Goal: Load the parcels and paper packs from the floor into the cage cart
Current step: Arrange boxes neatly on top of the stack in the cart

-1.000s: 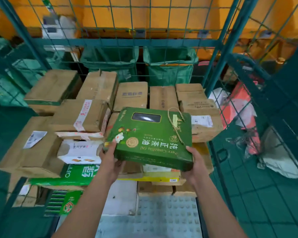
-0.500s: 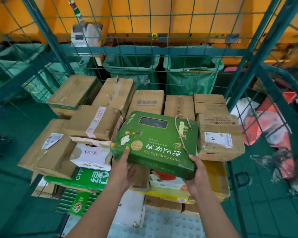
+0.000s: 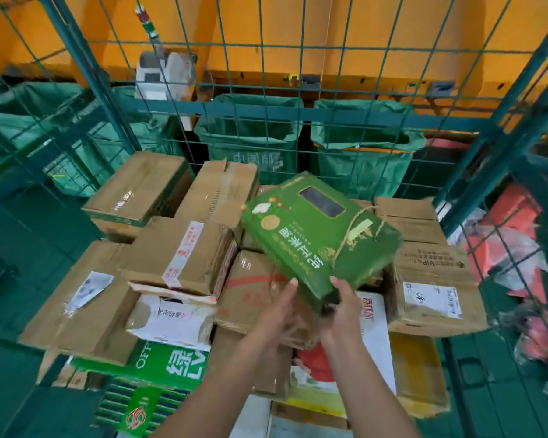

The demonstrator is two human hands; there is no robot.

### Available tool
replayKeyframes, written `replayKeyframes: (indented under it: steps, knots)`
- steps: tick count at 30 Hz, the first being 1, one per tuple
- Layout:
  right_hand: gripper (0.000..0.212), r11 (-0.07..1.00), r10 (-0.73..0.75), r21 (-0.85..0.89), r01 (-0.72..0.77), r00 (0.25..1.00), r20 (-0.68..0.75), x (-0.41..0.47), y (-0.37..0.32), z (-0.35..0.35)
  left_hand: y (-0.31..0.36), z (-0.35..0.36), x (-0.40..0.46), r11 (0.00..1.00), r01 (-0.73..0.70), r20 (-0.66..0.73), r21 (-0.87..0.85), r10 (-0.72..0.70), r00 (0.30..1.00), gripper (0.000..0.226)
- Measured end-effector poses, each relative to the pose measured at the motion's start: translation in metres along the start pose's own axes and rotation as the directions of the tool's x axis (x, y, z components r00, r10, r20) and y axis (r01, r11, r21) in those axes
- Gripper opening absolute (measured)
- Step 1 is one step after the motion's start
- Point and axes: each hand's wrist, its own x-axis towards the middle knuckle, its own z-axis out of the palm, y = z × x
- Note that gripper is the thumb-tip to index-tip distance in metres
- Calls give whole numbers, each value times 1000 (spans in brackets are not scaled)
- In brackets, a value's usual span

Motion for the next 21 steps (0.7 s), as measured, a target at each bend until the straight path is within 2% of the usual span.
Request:
replayKeyframes:
  steps: [2,3,4,5,7,8,9,11,12,14,16,18,21]
  knots:
    - [80,992,51,-119,-46,998,39,8,21,25,8,-20,8,1000,-26,-41,15,27,999,88]
    - [90,964,90,-257,-66,993,80,10,30,33,9,-29,10,999,-51,-74,17,52,996,90]
    - [97,893,153,-442,-82,980,127,12,39,43,11,-42,14,997,-82,-111,2,82,990,94]
    - [98,764,214,-642,-60,963,165,12,47,48,11,-53,17,996,-91,-154,0,90,984,97]
    - [76,528,292,-849,10,937,193,15,56,51,13,-70,22,996,-84,-250,-19,77,965,88]
    - [64,488,265,-873,24,948,174,21,57,50,13,-77,26,997,-70,-273,-35,58,960,79]
    - [55,490,212,-871,40,963,164,28,55,47,14,-80,28,998,-55,-285,-44,40,958,72]
    - [45,548,61,-834,65,991,117,48,46,34,16,-82,35,996,-44,-287,-72,21,958,74]
    - [51,587,2,-808,56,998,71,56,40,29,17,-82,39,996,-45,-285,-76,21,958,76]
    - [77,673,-103,-738,52,994,-24,75,28,21,24,-79,47,997,-47,-290,-54,30,956,77]
    - [80,696,-163,-714,69,985,-64,94,17,21,34,-81,59,998,-69,-318,13,70,946,89]
    - [73,706,-141,-703,87,990,-19,96,9,30,41,-84,71,993,-90,-320,80,111,941,94]
    - [61,627,-105,-763,154,988,113,93,10,46,50,-87,84,986,-80,-310,150,123,943,76]
